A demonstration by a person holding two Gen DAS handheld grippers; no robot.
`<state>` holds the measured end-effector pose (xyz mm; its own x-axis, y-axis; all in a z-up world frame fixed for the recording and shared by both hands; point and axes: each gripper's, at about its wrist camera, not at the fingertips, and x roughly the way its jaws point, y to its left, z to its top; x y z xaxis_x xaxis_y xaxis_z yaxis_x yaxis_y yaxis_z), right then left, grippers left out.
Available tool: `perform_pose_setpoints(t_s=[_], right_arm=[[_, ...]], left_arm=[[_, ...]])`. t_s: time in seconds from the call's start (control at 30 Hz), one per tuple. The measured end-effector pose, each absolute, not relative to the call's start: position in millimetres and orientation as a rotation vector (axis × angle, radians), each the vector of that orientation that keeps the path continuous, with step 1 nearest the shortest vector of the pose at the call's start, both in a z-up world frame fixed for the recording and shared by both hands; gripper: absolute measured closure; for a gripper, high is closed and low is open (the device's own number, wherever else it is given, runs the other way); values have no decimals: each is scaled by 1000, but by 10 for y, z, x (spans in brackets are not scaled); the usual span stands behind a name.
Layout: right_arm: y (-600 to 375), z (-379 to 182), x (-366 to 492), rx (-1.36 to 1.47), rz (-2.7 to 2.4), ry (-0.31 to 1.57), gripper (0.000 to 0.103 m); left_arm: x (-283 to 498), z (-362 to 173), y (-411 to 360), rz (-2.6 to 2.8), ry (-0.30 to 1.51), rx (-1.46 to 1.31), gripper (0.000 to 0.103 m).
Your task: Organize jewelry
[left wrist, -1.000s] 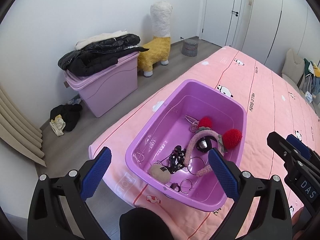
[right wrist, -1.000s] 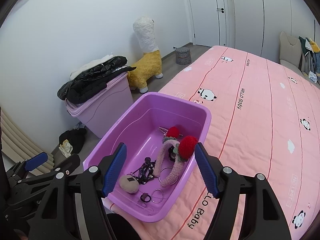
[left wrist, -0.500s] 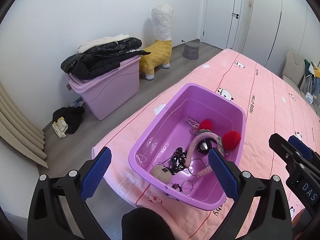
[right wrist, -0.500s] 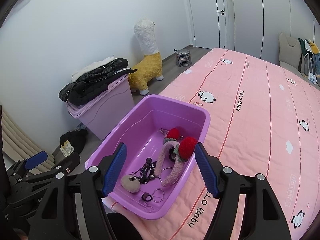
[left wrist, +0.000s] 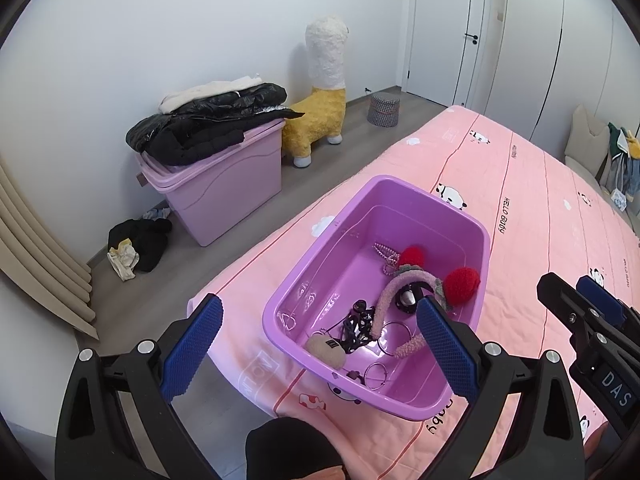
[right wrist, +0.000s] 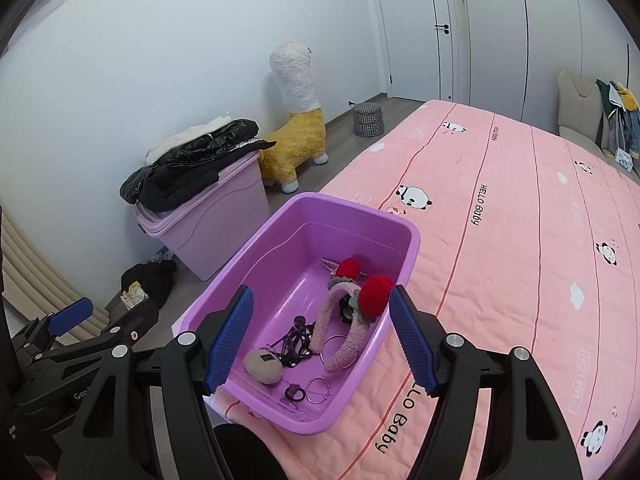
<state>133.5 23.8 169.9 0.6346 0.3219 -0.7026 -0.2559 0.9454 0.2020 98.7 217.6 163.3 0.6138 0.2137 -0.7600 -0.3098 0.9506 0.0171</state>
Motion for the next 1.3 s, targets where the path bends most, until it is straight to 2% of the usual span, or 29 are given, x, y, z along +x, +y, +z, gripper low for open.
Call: perform_pose_setpoints(t_s=[1.3], right_arm=[[248,1762,1282,90,334,815,36]], left_arm=[[982,1638,2158,299,871,-122,7]])
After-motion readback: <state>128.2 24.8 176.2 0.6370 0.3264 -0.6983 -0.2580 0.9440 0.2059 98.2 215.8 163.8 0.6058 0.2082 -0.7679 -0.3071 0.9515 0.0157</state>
